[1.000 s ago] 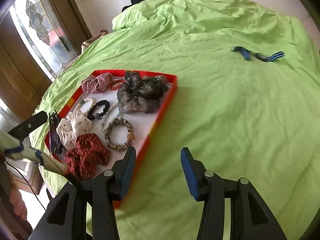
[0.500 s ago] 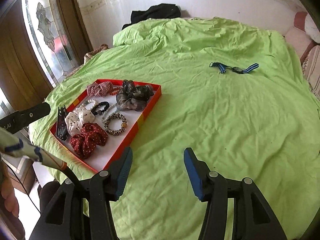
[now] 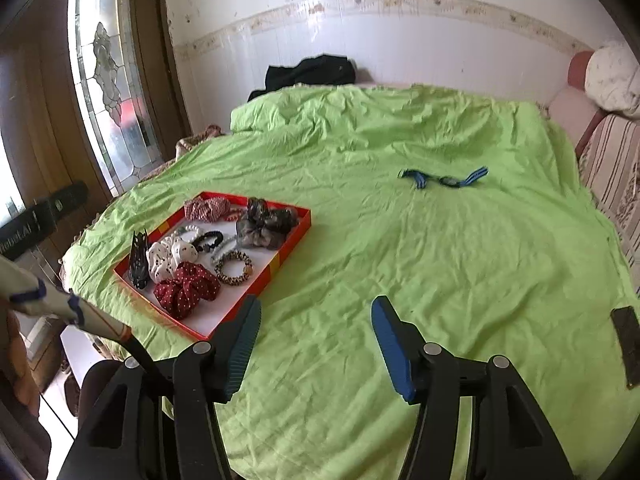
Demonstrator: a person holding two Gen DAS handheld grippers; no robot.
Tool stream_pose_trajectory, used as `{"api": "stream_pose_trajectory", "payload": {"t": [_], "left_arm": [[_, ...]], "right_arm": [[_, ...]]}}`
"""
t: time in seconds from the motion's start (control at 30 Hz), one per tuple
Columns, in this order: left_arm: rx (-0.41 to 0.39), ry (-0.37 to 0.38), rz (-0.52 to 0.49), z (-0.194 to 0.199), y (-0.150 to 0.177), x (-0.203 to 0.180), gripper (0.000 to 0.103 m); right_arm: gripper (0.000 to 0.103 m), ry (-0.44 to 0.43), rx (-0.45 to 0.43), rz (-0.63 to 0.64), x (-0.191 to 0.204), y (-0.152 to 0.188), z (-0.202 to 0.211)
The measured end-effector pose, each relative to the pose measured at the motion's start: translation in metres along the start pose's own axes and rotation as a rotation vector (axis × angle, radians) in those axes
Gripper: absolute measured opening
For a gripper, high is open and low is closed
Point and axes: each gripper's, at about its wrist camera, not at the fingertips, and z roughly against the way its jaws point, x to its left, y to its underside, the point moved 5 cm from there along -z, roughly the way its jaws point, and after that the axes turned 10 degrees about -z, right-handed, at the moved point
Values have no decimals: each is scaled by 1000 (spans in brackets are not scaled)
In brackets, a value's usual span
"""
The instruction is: Organize jewelry
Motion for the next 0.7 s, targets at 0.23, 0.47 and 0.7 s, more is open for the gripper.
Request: {"api": "stream_pose_trajectory", "payload": {"t": [0.23, 0.47, 0.7], "left_arm": [[-115, -45, 9, 27, -16, 9, 103], [-115, -21, -9, 34, -10, 14, 103], [-168, 18, -5, 41, -3, 20, 103]], "right_arm": [[66, 14, -44, 29, 2, 3, 14], [66, 9, -5, 35, 13, 14, 7], [67, 15, 23, 52, 27, 19, 0]]}}
